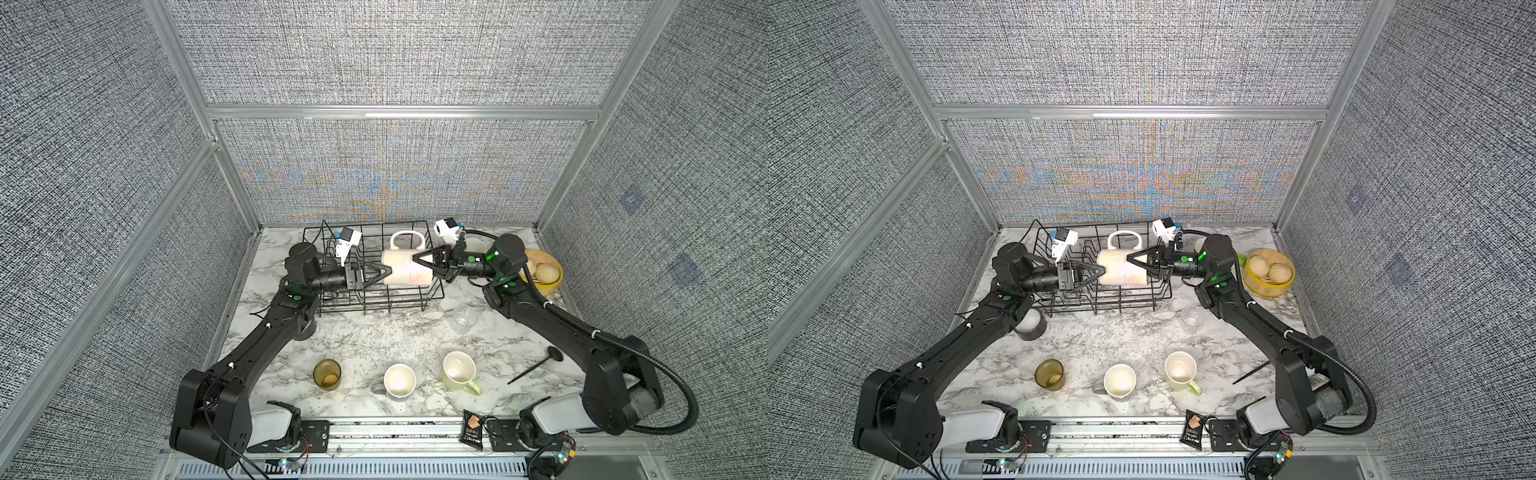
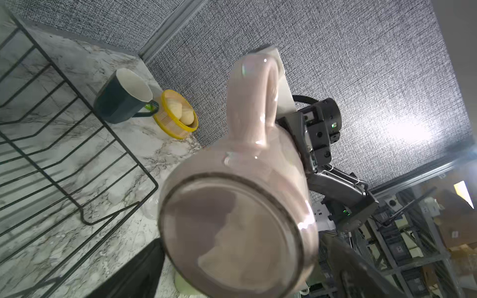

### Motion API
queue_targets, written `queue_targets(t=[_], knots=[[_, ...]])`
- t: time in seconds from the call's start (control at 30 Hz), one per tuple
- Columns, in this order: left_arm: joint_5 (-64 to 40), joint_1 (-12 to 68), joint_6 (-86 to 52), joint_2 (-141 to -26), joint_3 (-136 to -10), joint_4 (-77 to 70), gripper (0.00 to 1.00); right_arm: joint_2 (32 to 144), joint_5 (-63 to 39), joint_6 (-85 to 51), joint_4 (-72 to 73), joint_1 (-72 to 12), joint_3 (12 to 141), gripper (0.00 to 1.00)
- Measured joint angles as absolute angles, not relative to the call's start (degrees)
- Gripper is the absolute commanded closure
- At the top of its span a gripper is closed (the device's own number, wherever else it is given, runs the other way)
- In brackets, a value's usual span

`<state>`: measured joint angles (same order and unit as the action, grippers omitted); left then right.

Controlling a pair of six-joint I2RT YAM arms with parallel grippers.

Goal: Load cups into a dish rack
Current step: Place the cup on the dish rack.

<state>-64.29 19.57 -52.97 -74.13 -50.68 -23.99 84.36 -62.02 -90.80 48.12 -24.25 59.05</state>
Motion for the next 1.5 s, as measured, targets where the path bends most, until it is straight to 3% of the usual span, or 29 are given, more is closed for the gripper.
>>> queue_targets(t=[0.3,0.7,0.97,1.03,1.17,1.37,1.5], knots=[[-65.93,20.60,-54.15,-74.96,-50.78,-25.39,0.02,92.79,-62.41,-103.55,63.26,-27.70,63.96,1.00],[-65.43,20.73,-59.13,-75.90,-51.16,-31.70,0.03,93.71,-64.12,-105.27,65.30,-29.32,64.49,1.00],[-63.99,20.58,-61.12,-76.44,-51.29,-32.64,0.21,94.41,-64.45,-105.21,65.91,-29.36,63.99,1.00],[-63.79,20.58,-61.39,-76.97,-51.31,-32.71,0.19,94.96,-64.20,-105.30,66.19,-29.12,63.96,1.00],[-62.98,20.58,-61.78,-77.71,-51.31,-32.45,0.01,96.25,-63.61,-105.45,66.63,-28.42,64.20,1.00],[-62.04,20.56,-62.06,-79.40,-52.10,-32.21,0.01,98.85,-63.24,-106.19,66.65,-27.73,66.24,1.00],[-61.89,20.47,-62.11,-80.27,-52.12,-32.25,0.06,100.22,-63.24,-107.15,67.48,-27.57,67.09,1.00]])
